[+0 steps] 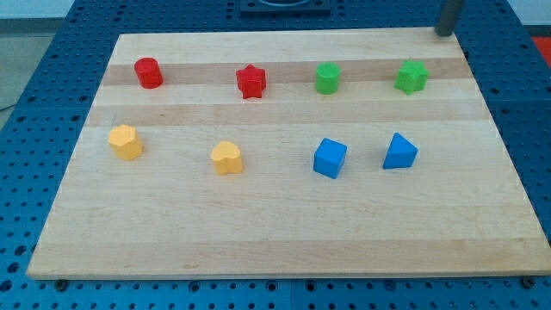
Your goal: Push the red star into the red circle
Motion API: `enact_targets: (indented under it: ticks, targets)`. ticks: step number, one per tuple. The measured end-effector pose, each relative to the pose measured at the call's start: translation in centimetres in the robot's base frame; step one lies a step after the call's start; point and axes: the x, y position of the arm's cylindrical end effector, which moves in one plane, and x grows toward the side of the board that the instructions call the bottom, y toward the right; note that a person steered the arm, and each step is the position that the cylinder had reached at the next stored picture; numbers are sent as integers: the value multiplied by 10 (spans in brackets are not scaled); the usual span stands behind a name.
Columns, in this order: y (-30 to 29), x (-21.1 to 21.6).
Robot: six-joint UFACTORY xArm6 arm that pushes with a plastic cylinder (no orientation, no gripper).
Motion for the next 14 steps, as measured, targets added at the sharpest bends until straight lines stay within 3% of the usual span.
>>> enact_targets:
  ticks: [1, 3, 6, 7, 8, 11, 12, 13, 14]
  targets:
    - [-77, 33]
    - [-193, 33]
    - [-166, 56]
    - [-167, 86]
    - [-197, 109]
    - [-346, 113]
    - [-350, 113]
    - [-319, 109]
    - [-336, 104]
